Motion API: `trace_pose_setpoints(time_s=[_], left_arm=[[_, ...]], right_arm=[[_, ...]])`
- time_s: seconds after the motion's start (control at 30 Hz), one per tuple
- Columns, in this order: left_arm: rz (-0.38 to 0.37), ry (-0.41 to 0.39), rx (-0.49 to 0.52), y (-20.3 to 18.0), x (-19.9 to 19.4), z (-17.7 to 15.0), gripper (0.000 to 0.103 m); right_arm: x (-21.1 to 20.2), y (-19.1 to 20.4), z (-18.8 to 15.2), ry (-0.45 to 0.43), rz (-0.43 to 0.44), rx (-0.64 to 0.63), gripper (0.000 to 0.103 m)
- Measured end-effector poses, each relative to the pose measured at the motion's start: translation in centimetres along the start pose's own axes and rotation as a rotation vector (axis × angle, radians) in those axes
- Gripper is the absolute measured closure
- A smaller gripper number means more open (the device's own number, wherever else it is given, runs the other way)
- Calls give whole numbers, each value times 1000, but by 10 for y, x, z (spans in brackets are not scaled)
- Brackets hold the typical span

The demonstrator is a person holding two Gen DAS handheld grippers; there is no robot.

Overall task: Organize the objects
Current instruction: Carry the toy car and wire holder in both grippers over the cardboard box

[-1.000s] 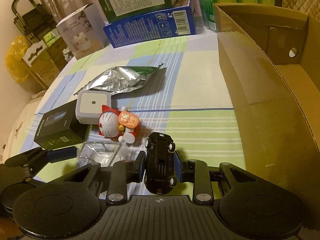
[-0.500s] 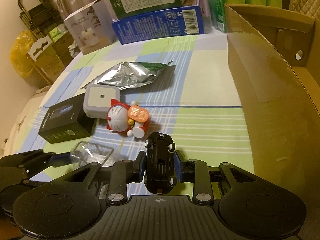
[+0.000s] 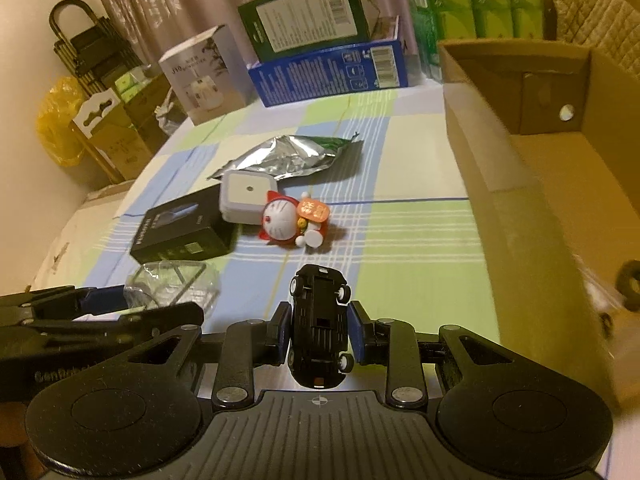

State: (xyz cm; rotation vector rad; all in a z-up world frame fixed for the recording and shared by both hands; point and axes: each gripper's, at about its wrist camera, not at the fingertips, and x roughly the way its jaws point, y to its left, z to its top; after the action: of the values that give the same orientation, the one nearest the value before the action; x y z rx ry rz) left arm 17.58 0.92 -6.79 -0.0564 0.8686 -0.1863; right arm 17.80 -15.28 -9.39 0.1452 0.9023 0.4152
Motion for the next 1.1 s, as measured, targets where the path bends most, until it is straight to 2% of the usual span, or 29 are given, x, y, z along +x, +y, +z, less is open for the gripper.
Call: trace_pose_setpoints(time_s=[0.3, 0.57, 0.83, 1.1], left_arm=[[-2, -33, -26, -10, -55, -5, 40], [-10, -52, -37, -19, -97, -17, 40], [-6, -55, -25, -27, -121, -28, 40], [-18, -58, -7, -38, -128, -29, 40]], right_arm=[[-61, 23, -11, -60, 3, 4, 76], [-94, 36, -24, -85, 1, -7, 76], [-113, 38, -31, -99, 3, -10, 76], [-124, 31, -32, -115, -10, -3, 76]])
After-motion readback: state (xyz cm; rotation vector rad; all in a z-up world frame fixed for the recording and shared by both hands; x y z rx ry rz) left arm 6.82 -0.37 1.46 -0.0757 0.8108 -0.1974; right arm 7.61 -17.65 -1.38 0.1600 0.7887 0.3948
